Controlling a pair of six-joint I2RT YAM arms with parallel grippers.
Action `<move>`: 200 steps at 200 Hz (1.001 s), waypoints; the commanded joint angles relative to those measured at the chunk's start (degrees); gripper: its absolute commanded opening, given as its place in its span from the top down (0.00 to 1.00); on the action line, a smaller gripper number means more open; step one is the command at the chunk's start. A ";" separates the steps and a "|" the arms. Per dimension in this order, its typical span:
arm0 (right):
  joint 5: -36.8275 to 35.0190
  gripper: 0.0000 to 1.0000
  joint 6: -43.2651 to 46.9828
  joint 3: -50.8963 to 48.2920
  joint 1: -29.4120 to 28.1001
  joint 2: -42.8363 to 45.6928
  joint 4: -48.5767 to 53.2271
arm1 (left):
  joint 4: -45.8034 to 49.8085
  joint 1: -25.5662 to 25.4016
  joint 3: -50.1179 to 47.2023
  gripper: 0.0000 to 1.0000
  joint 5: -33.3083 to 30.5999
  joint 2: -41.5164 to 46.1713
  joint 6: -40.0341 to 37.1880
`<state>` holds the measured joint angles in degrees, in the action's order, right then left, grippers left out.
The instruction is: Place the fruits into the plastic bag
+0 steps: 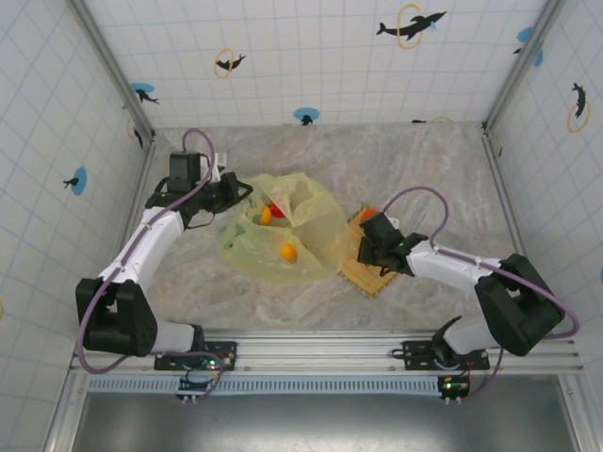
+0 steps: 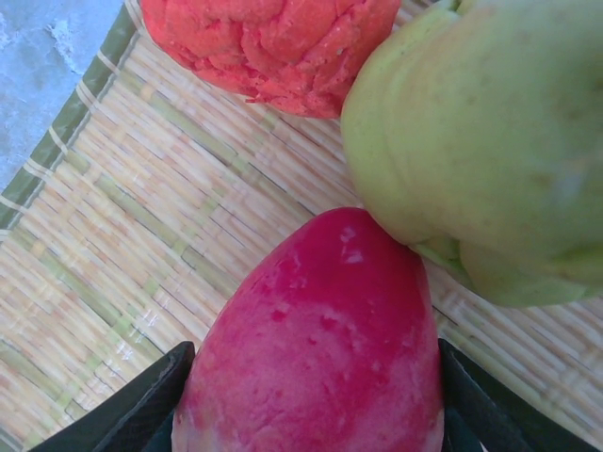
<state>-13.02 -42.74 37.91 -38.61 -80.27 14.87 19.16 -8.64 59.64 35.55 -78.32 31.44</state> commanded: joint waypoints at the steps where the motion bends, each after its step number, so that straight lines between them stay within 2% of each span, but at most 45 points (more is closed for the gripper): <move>1: -1.02 0.40 0.73 0.87 0.07 4.24 0.88 | 0.22 -0.34 -0.84 1.00 0.40 0.37 -1.30; 44: 2.14 0.40 7.53 0.28 -2.74 14.59 -2.21 | 0.36 -0.33 -0.84 1.00 0.39 0.72 -1.28; 72: 5.96 0.43 14.22 -0.01 -6.13 17.41 -7.56 | 0.18 -0.36 -0.75 1.00 0.51 0.72 -1.09; 101: 7.95 0.43 20.87 1.62 -10.08 14.65 -11.57 | 0.25 -0.28 -0.75 1.00 0.57 0.55 -1.02; 159: 7.54 0.42 26.92 9.50 -12.33 2.70 -11.63 | 0.31 -0.32 -0.49 1.00 0.66 0.54 -0.78; 180: 5.25 0.43 27.16 11.05 -12.37 2.93 -8.65 | 0.39 -0.36 -0.53 1.00 0.57 0.54 -0.66; 200: 4.48 0.43 28.31 10.61 -12.79 6.68 -7.14 | 0.26 -0.39 -0.51 1.00 0.66 0.50 -0.52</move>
<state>-6.31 -16.88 46.39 -50.83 -77.45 6.31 19.18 -8.64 59.64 35.55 -78.32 31.46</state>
